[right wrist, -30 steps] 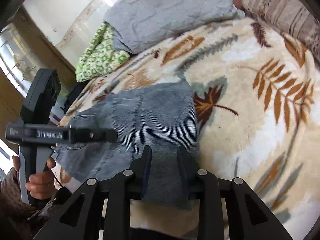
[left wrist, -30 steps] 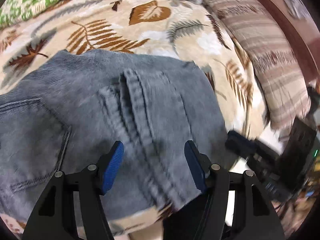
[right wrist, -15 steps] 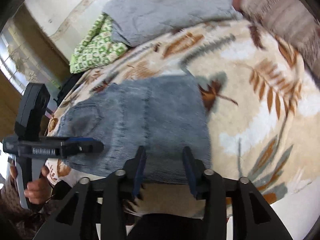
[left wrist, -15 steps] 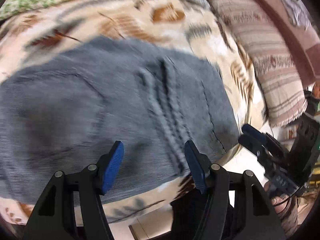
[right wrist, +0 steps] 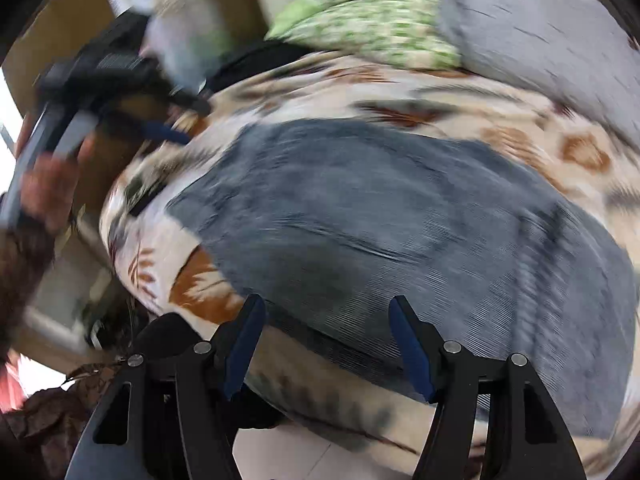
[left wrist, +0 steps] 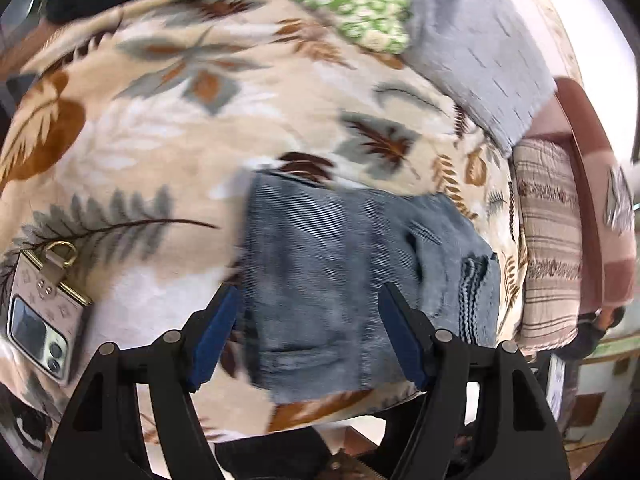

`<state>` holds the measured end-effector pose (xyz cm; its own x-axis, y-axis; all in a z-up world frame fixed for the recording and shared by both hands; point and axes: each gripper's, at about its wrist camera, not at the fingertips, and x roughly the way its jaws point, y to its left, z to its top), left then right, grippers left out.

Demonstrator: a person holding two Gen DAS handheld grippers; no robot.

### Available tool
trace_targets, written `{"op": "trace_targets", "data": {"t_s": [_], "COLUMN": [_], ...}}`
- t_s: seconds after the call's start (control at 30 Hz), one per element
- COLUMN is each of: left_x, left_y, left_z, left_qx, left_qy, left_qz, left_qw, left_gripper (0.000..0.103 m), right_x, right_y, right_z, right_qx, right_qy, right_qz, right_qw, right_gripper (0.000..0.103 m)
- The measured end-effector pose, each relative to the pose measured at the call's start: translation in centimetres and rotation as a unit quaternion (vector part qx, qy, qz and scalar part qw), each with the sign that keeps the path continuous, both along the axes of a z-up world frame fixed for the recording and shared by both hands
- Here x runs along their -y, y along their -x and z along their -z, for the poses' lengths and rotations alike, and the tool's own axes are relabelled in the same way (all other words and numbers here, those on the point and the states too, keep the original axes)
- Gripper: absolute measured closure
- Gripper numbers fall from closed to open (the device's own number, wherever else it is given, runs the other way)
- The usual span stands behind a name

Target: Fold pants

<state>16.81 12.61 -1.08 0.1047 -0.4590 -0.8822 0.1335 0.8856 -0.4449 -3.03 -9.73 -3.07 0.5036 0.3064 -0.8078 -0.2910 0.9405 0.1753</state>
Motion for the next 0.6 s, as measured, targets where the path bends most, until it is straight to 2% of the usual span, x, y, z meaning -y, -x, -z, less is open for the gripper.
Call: {"op": "trace_targets", "data": {"t_s": [0.07, 0.17, 0.4, 0.5, 0.6], "left_x": [-0.9, -1.3, -1.1, -0.4, 0.8], "left_y": [-1.0, -2.4, -4.3, -5.1, -5.8], "left_z": [1.4, 3.3, 5.6, 6.2, 7.0], "left_qx": [-0.019, -0.048, -0.084, -0.089, -0.093], "left_qy": [0.004, 0.021, 0.060, 0.056, 0.050], "left_qz": [-0.004, -0.001, 0.013, 0.023, 0.038], "left_qw": [0.9998, 0.9986, 0.9946, 0.9942, 0.9937], "left_gripper": [0.031, 0.031, 0.031, 0.027, 0.020], "right_x": [-2.8, -6.7, -11.9, -13.2, -14.5], "right_y": [-0.4, -0.8, -1.3, -1.4, -1.5], "right_z": [0.1, 0.6, 2.0, 3.1, 4.0], "right_qx": [0.013, 0.030, 0.075, 0.079, 0.104], "right_qy": [0.025, 0.054, 0.153, 0.184, 0.234], "right_qz": [-0.022, -0.050, -0.082, -0.091, -0.086], "right_qw": [0.999, 0.997, 0.982, 0.975, 0.963], "right_gripper": [0.030, 0.029, 0.026, 0.026, 0.026]}}
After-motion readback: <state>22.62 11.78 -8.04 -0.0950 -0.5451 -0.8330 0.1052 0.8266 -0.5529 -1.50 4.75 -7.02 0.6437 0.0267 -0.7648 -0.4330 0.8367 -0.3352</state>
